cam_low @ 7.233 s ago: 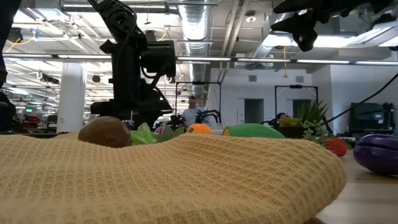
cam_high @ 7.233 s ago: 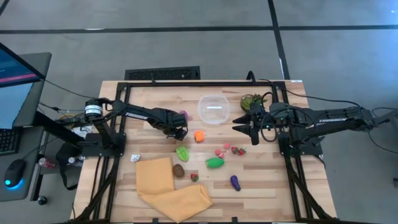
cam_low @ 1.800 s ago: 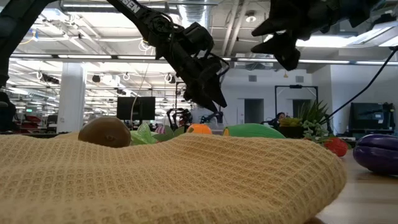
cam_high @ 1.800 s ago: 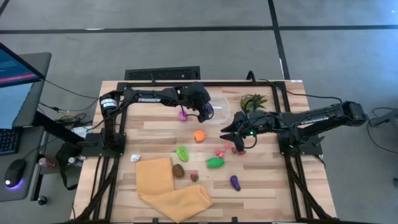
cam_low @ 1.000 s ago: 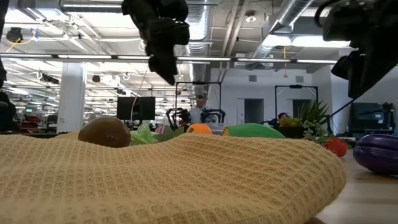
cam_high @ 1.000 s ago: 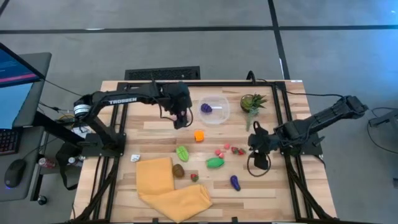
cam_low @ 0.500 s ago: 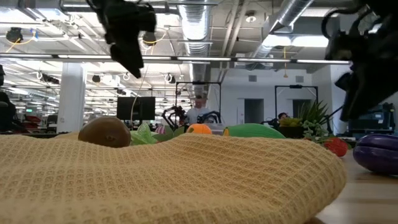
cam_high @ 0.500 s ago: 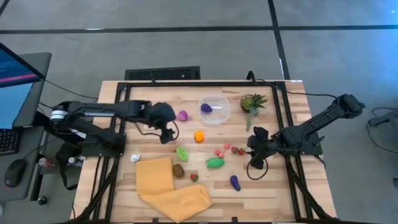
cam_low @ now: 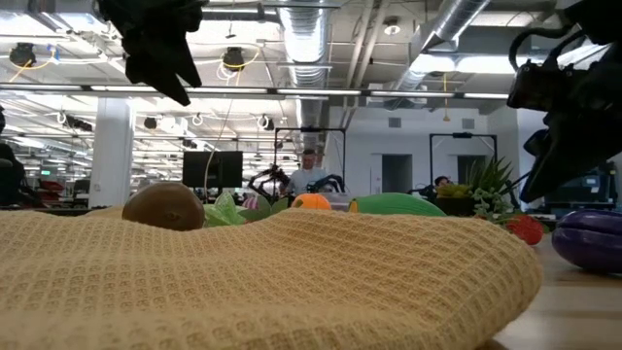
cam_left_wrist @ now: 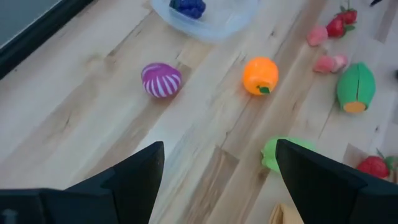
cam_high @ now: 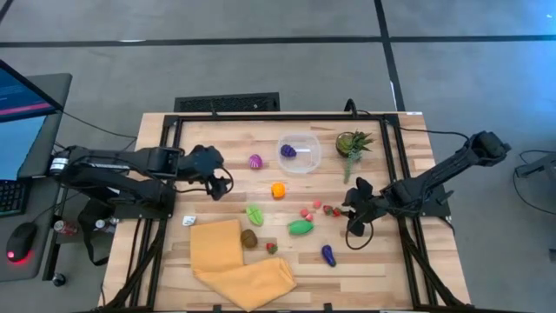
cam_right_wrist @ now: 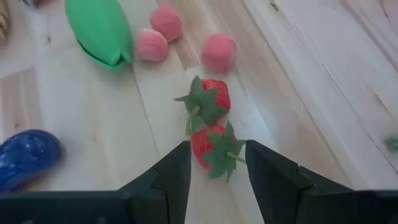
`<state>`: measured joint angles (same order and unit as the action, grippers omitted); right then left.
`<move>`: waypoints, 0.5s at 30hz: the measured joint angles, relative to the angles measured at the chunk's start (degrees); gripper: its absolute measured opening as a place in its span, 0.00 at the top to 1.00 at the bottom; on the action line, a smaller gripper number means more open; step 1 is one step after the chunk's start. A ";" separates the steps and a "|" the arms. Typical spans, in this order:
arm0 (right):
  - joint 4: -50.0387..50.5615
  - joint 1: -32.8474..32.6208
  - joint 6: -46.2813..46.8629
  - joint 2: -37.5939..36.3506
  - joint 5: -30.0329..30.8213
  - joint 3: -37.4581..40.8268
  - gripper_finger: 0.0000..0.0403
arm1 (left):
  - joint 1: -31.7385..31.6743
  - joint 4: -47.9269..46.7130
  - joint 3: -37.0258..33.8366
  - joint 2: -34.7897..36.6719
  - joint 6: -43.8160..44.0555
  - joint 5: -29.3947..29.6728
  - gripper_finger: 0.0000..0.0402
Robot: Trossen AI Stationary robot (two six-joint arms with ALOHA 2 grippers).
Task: Pick and placing Produce into tupperware
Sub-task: Put the right strawberry in the transparent bin
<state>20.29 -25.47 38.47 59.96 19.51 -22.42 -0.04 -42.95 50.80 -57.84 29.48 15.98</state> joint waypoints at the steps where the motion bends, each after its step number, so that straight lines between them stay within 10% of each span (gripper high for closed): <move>1: 0.09 0.00 -0.84 0.00 0.01 0.18 0.56 | 0.07 -0.21 -0.04 0.24 0.10 0.29 0.25; 15: -0.95 0.16 -17.47 0.00 -0.13 0.26 0.48 | 0.07 0.32 -0.04 -0.29 1.16 1.43 0.25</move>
<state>19.34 -25.31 21.00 59.96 19.38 -22.15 0.03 -42.63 50.76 -58.13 30.65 17.41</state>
